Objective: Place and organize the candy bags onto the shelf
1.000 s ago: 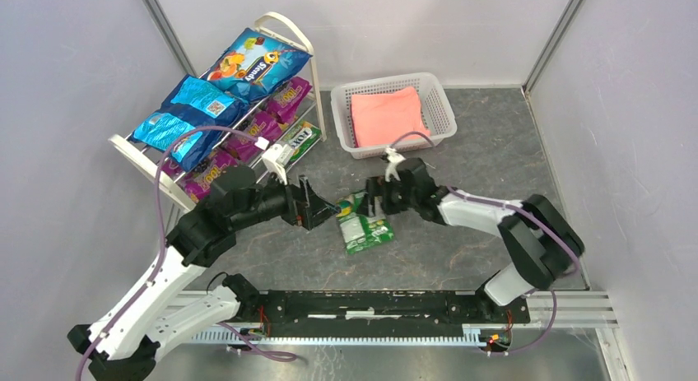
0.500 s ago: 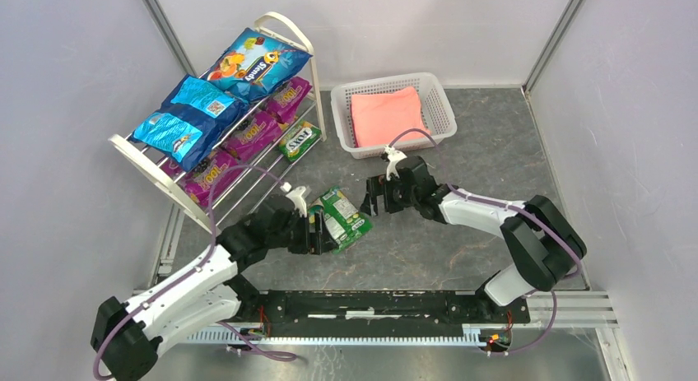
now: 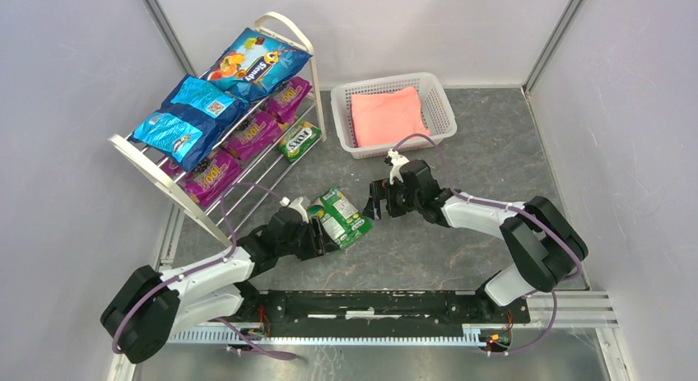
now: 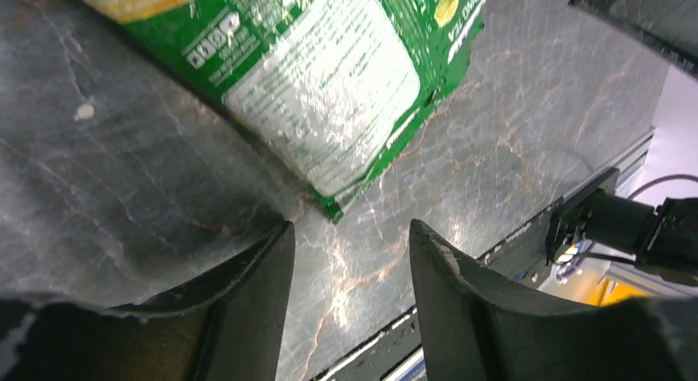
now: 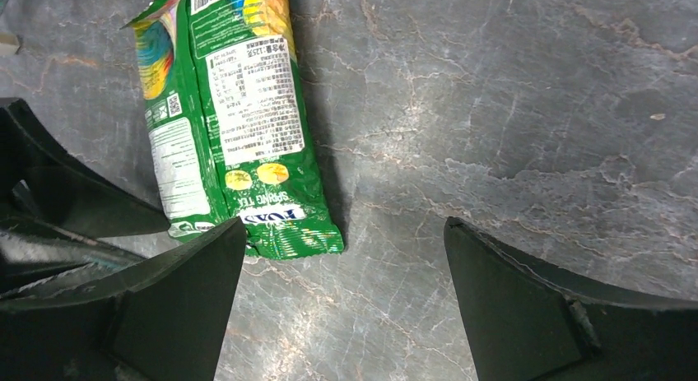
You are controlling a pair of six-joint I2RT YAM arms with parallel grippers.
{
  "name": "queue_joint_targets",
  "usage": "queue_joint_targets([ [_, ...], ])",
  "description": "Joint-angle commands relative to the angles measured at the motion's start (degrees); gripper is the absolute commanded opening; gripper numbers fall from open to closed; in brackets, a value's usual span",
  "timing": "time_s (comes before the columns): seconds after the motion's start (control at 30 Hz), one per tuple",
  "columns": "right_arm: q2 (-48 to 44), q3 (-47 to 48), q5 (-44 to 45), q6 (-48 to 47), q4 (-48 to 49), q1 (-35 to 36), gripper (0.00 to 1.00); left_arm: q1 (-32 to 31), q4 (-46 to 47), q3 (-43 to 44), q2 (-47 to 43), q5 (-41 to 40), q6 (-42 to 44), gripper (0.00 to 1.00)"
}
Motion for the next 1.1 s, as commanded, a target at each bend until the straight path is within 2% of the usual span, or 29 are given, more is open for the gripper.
queue_joint_targets([
  [0.0, 0.4, -1.8, -2.6, 1.6, 4.5, 0.1, 0.98, 0.2, 8.4, -1.2, 2.8, -3.4, -3.0, 0.57],
  [0.3, -1.4, -4.9, -3.1, 2.4, 5.7, 0.1, 0.98, 0.4, 11.4, -0.3, 4.7, -4.6, -4.2, 0.35],
  [0.57, -1.2, -9.7, -7.3, 9.2, 14.0, 0.0, 0.98, 0.5, 13.2, 2.0, 5.0, -2.5, -5.3, 0.15],
  [0.7, -1.4, -10.5, -7.0, 10.3, 14.9, 0.1, 0.98, 0.5, 13.1, 3.0, 5.3, -2.2, -5.5, 0.13],
  [0.8, -2.5, -10.6, -5.7, 9.7, 14.0, 0.0, 0.98, 0.5, 13.2, 2.5, 5.9, -1.6, -7.0, 0.19],
  [1.0, -3.1, -10.8, -5.0, 8.8, 13.1, -0.5, 0.98, 0.5, 14.2, -1.7, 4.4, -1.4, -9.8, 0.55],
  [1.07, -2.9, -11.0, -5.1, 8.8, 13.4, -0.5, 0.98, 0.5, 14.0, -2.7, 3.8, -1.4, -9.9, 0.61],
])
